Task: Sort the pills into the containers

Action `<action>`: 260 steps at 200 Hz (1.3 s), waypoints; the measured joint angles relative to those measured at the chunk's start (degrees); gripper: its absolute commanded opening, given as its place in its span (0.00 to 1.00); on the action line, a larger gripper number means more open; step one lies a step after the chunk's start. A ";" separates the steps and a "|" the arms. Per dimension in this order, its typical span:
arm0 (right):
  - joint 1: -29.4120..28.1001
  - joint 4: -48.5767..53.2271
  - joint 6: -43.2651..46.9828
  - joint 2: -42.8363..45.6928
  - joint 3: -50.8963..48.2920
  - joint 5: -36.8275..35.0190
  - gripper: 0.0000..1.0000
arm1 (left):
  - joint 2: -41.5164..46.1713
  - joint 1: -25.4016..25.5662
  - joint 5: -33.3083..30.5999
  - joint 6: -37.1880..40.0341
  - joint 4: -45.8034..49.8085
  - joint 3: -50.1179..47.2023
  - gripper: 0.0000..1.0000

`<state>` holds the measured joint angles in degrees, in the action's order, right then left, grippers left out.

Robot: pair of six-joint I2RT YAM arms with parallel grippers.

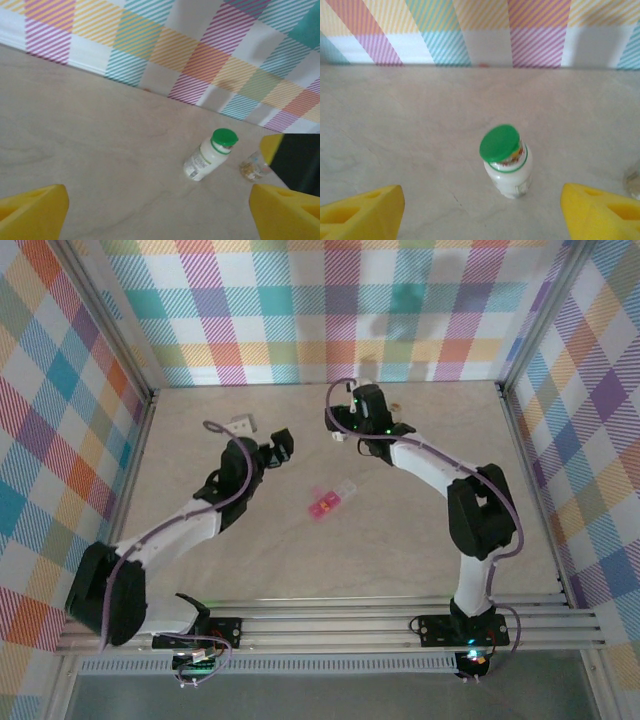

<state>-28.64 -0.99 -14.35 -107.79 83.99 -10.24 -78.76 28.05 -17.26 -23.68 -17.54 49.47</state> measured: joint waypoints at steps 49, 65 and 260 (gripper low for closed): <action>6.67 0.59 0.04 -3.82 5.95 10.43 0.66 | -18.03 -0.90 8.00 -2.58 -0.09 14.56 0.84; 8.39 0.57 -0.26 -6.93 9.11 13.60 0.63 | -23.02 -0.90 9.92 -3.32 0.11 18.88 0.83; 11.06 -1.05 -4.22 -20.06 15.65 29.90 0.44 | -42.45 -0.96 15.37 -14.32 2.58 35.17 0.71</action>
<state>-17.58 -2.04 -18.57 -127.85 99.63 19.66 -121.21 27.09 -1.89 -38.00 -14.96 84.64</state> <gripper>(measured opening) 0.452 0.707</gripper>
